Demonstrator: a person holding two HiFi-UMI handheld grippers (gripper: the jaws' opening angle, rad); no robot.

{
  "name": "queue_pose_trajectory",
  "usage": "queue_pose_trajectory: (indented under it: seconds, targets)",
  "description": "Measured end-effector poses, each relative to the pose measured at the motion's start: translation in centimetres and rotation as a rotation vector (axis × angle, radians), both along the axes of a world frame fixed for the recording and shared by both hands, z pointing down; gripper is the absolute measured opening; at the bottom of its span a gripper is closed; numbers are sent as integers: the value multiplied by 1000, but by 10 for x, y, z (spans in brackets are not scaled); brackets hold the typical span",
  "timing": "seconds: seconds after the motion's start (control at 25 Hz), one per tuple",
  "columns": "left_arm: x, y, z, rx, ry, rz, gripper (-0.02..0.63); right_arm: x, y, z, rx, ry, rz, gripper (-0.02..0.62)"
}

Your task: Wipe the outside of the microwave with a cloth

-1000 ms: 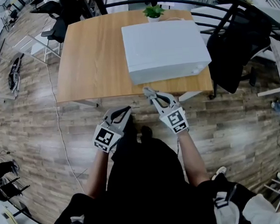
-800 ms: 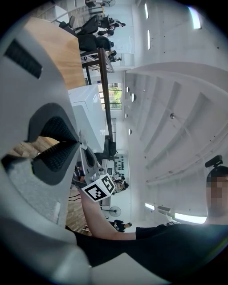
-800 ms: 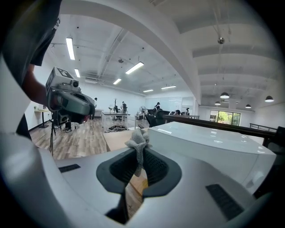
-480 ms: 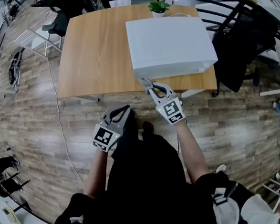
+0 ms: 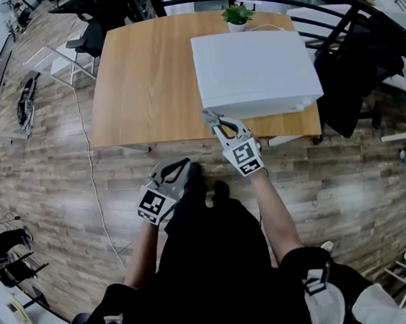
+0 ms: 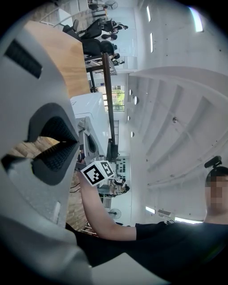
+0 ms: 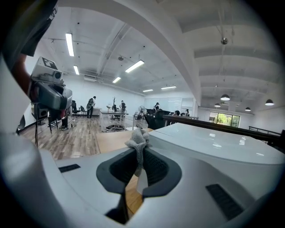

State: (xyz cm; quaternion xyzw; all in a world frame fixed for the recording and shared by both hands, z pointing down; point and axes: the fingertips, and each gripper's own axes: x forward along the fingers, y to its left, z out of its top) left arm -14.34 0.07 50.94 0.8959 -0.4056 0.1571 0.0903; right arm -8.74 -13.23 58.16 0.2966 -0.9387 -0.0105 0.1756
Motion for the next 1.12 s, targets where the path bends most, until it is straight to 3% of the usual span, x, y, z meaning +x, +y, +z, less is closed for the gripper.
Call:
queue_pose_trajectory:
  seconds: [0.64, 1.12]
  targets:
    - [-15, -28, 7, -31, 17, 79, 3, -19, -25, 13, -20, -5, 99, 29]
    - [-26, -79, -9, 26, -1, 236, 3, -13, -31, 13, -12, 3, 201, 29]
